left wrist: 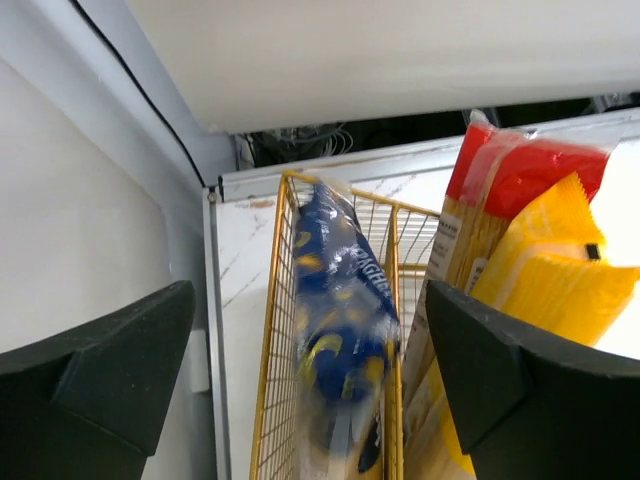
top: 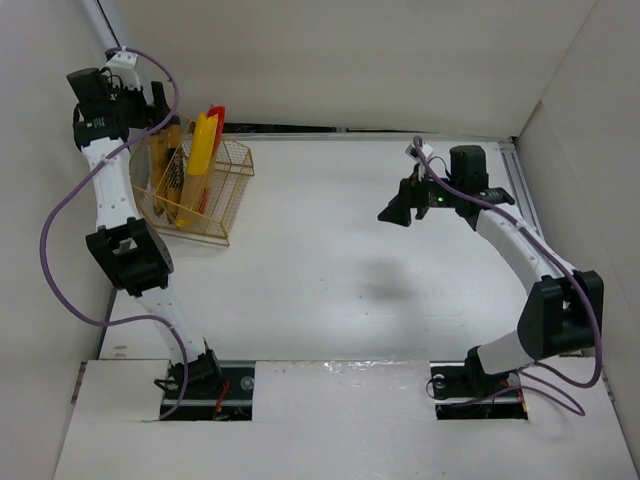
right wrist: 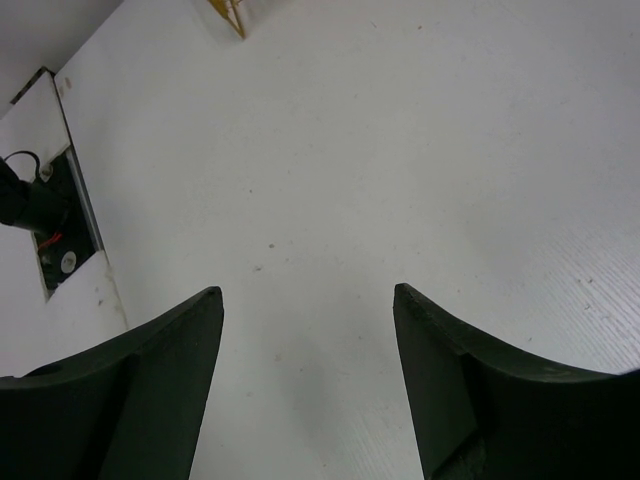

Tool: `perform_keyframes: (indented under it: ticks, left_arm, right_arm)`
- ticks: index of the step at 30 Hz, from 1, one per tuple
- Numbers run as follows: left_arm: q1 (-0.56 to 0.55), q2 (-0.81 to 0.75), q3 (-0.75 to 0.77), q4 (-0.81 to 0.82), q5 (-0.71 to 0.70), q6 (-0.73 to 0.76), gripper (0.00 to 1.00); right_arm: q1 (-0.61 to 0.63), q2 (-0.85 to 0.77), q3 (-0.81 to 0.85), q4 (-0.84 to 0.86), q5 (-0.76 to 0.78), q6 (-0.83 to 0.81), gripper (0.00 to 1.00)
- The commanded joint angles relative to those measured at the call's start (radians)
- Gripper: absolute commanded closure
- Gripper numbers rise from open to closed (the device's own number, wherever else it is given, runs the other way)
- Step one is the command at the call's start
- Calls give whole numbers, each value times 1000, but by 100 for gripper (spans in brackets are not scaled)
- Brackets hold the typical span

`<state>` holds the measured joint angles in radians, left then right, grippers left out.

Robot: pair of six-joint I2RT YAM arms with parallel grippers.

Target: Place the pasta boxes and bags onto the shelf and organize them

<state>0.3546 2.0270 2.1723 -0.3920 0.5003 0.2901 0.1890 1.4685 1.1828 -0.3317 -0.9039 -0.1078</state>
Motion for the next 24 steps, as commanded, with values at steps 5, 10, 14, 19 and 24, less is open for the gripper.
perform_keyframes:
  ticks: [5, 10, 14, 19, 24]
  left_arm:
    - [-5, -59, 29, 107, -28, -67, 1]
    - [6, -131, 29, 169, -40, -182, 1]
    - [6, -227, -6, 179, 24, -252, 1]
    - [-46, -414, -134, 283, 16, -362, 1]
    - [-242, -545, -207, 209, -39, -393, 1]
  right_arm:
    - [4, 23, 8, 65, -29, 11, 0]
    - [24, 0, 18, 65, 40, 30, 0]
    - [33, -85, 8, 40, 159, 60, 0]
    - [43, -224, -55, -41, 538, 123, 0]
    - [43, -414, -199, -64, 750, 201, 0]
